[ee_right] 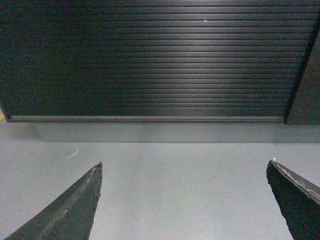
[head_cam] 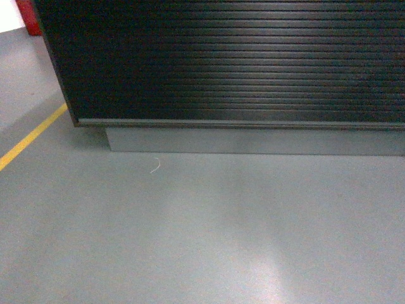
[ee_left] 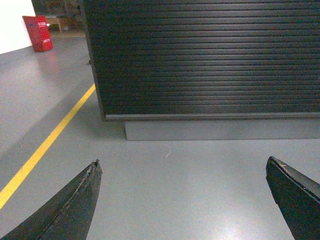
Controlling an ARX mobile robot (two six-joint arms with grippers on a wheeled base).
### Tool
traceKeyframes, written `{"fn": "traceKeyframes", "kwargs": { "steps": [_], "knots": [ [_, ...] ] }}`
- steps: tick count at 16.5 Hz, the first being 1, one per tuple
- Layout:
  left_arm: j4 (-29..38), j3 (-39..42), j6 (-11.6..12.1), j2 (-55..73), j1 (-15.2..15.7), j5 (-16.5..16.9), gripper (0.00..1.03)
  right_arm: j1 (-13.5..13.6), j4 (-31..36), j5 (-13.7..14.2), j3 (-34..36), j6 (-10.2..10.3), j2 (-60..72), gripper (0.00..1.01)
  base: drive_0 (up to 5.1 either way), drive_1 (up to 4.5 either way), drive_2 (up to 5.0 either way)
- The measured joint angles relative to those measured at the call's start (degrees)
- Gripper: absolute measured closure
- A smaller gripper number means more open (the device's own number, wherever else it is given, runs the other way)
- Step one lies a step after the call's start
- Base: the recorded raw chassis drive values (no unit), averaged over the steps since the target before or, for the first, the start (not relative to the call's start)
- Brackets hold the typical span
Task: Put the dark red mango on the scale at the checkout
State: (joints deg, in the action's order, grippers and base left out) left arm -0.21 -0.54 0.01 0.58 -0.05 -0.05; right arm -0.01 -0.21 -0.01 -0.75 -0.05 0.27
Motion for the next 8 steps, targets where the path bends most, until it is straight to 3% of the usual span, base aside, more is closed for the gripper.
{"fn": "traceKeyframes", "kwargs": {
  "steps": [8],
  "knots": [
    [0.0, 0.0, 0.0, 0.0, 0.0, 0.1, 0.05, 0.0, 0.0, 0.0, 0.0, 0.0, 0.0, 0.03, 0.1, 4.39, -4.2]
  ]
}}
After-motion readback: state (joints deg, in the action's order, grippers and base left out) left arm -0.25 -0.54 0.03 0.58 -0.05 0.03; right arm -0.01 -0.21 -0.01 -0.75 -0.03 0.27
